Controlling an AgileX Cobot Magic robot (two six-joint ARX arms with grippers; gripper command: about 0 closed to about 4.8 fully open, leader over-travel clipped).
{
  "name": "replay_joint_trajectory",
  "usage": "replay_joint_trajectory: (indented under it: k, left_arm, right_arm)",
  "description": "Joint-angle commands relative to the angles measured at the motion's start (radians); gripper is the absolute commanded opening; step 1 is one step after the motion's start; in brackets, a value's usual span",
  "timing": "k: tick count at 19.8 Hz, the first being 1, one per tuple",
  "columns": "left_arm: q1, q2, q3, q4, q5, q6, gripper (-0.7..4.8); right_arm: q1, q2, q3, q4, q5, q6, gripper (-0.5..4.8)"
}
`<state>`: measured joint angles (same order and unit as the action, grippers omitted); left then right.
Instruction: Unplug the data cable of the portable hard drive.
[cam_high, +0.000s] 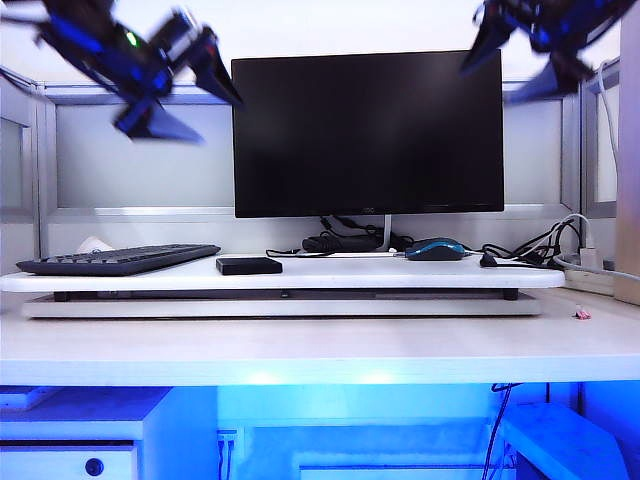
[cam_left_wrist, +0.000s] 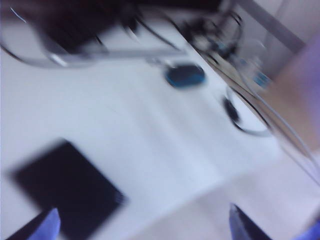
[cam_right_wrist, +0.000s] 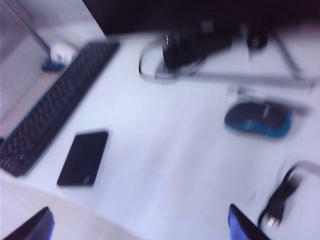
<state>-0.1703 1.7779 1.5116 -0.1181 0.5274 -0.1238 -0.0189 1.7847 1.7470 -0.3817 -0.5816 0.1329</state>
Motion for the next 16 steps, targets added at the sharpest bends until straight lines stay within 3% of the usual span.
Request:
replay_joint_trajectory:
  k: [1, 13, 16]
  left_arm:
    - [0.009, -0.09, 0.005, 0.0, -0.061, 0.043, 4.61]
    - [0.012, -0.452, 0.005, -0.116, -0.176, 0.077, 4.57]
    - [0.012, -0.555, 0.005, -0.204, -0.221, 0.095, 4.56]
  right_arm:
    - [0.0, -0.073, 0.004, 0.072, 0.007, -0.005, 4.79]
    - [-0.002, -0.376, 0.004, 0.035, 0.007, 0.002, 4.79]
    - [-0.001, -0.442, 0.004, -0.001, 0.006, 0.005, 4.79]
